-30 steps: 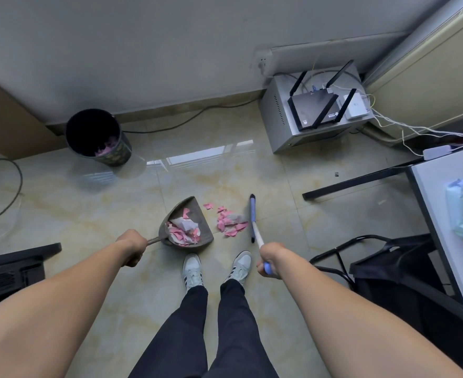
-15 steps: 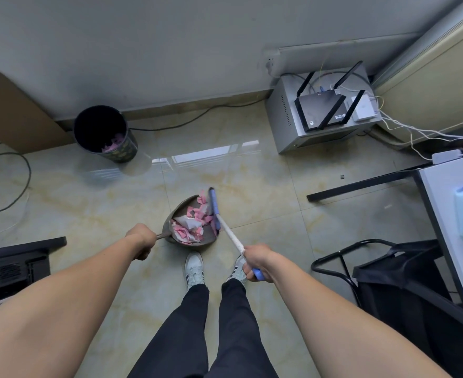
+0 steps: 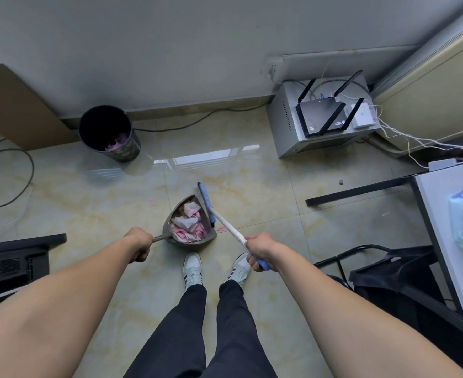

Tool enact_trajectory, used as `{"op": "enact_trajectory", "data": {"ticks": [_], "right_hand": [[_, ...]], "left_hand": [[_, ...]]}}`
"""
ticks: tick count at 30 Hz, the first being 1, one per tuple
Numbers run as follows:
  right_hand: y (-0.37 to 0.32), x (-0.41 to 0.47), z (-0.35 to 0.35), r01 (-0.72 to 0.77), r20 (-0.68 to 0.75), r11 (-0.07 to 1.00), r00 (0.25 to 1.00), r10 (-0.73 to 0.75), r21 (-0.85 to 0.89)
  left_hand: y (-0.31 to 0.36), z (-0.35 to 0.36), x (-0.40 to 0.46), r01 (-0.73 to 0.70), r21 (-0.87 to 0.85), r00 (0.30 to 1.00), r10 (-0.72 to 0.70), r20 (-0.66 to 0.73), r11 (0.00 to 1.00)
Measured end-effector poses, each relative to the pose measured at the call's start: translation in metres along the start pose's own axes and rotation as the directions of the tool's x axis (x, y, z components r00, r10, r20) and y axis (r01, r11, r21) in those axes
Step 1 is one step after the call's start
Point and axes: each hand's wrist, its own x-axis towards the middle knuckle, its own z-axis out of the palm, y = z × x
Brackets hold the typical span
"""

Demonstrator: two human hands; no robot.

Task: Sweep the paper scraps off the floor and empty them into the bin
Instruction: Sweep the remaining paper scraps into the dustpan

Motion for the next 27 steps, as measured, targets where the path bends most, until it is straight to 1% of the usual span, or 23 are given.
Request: {"op": "enact_trajectory", "data": {"ticks": [4, 8, 12, 14, 15, 17, 18, 19, 21, 23, 27], "right_hand": [[0.001, 0.004, 0.002, 0.030, -0.046, 0.999, 0.999, -0.029, 0.022], [0.002, 0.014, 0.007, 0.036, -0.118, 0.999, 0.992, -0.035, 0.007], [0.005, 0.022, 0.017, 0.043, -0.185, 0.999, 0.982, -0.041, 0.007], [0.009, 0.030, 0.025, -0.001, -0.211, 1.000, 0.977, 0.006, 0.023], [0.012, 0.034, 0.029, -0.043, -0.208, 0.997, 0.977, 0.054, 0.057], [0.016, 0.041, 0.041, -0.130, -0.172, 0.974, 0.972, 0.163, 0.185], [0.018, 0.041, 0.047, -0.147, -0.149, 0.963, 0.972, 0.183, 0.224], [0.020, 0.042, 0.053, -0.145, -0.124, 0.963, 0.976, 0.176, 0.228], [0.024, 0.042, 0.063, -0.119, -0.069, 0.975, 0.989, 0.134, 0.188], [0.023, 0.041, 0.067, -0.122, -0.025, 0.972, 0.991, 0.130, 0.200], [0.022, 0.042, 0.066, -0.098, 0.011, 0.993, 0.995, 0.097, 0.060]], "left_hand": [[-0.003, 0.001, -0.003, 0.004, -0.040, 1.000, -0.003, 0.008, 0.999], [-0.004, -0.006, -0.006, 0.019, -0.078, 1.000, -0.018, 0.014, 0.997], [-0.008, -0.018, -0.004, 0.012, -0.056, 1.000, -0.012, 0.004, 0.998], [-0.012, -0.026, 0.001, 0.004, -0.027, 1.000, -0.004, -0.007, 1.000], [-0.013, -0.029, 0.002, 0.005, -0.008, 1.000, -0.005, -0.009, 1.000], [-0.017, -0.035, 0.005, 0.007, 0.018, 1.000, -0.007, -0.010, 1.000], [-0.017, -0.037, 0.006, 0.008, 0.028, 1.000, -0.008, -0.010, 1.000], [-0.018, -0.039, 0.006, 0.008, 0.037, 1.000, -0.007, -0.006, 0.999], [-0.019, -0.039, 0.007, 0.007, 0.062, 1.000, -0.007, -0.001, 0.998], [-0.024, -0.036, 0.008, 0.010, 0.075, 1.000, -0.010, 0.004, 0.997], [-0.032, -0.027, 0.015, 0.019, 0.030, 1.000, -0.018, -0.011, 0.999]]}}
